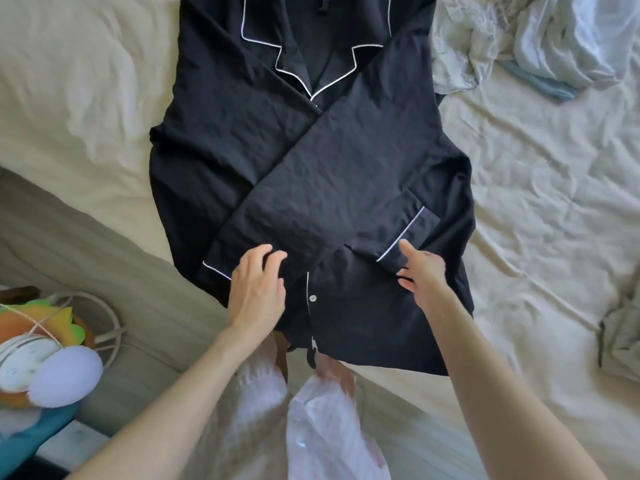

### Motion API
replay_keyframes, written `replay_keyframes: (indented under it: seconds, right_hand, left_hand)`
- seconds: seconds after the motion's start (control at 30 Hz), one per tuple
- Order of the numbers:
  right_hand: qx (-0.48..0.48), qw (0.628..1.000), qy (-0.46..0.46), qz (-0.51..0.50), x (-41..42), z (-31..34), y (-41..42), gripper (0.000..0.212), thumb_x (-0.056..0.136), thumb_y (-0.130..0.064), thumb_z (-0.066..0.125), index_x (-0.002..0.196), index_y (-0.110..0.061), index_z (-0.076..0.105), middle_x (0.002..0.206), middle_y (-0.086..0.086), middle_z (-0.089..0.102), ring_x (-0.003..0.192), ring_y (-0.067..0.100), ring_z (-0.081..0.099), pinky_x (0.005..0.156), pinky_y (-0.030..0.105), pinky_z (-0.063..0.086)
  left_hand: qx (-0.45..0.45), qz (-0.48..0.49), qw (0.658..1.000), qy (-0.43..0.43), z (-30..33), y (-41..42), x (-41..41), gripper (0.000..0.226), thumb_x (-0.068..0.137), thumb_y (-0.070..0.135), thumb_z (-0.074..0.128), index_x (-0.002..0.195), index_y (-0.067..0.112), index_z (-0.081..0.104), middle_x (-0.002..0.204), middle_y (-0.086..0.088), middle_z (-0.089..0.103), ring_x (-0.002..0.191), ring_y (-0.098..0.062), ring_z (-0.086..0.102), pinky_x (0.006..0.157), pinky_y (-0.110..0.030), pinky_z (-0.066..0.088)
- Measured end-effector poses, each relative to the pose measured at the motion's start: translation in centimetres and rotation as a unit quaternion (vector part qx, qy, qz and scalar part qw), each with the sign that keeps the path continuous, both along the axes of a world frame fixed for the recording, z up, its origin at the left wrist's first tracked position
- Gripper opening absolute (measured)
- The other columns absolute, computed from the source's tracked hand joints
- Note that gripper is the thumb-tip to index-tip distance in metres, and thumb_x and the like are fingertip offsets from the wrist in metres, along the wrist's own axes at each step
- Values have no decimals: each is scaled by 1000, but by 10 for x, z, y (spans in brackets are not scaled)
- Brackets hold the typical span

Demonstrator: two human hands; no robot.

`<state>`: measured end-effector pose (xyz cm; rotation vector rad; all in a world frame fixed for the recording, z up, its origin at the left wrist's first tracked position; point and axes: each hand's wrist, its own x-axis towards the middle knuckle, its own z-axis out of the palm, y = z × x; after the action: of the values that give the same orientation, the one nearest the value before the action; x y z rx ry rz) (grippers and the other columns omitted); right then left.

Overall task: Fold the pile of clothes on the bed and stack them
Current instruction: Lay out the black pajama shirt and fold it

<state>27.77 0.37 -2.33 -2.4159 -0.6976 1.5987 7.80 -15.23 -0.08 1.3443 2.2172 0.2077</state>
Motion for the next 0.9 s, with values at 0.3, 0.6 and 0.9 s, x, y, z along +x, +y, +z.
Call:
replay_keyframes:
  seconds: [0.3, 0.6, 0.9]
  right_hand:
    - [-17, 995, 91, 30, 24, 13, -32, 11, 89, -18, 64, 85, -14, 54, 82, 6, 58, 75, 18, 57, 66, 28, 51]
    - [-38, 990, 110, 83, 68, 14, -53, 23, 90, -23, 64, 79, -11, 46, 79, 7, 65, 59, 11, 68, 60, 23, 51]
    - [-6, 996, 90, 15, 75, 1, -24, 23, 92, -26, 59, 105, -13, 47, 88, 4, 55, 85, 20, 59, 69, 28, 54]
  left_hand:
    - [5, -117, 993, 14, 7, 33, 105, 60, 82, 4, 62, 137, 15, 43, 146, -13, 35, 135, -31, 33, 102, -41, 38]
    - [89, -183, 979, 30, -1, 43, 146, 26, 66, -3, 74, 88, 8, 69, 106, -10, 68, 98, -27, 65, 83, -37, 53]
    - [-78, -198, 977, 22, -15, 12, 139, 63, 92, 5, 41, 149, 23, 21, 159, -4, 3, 146, -22, -2, 117, -37, 4]
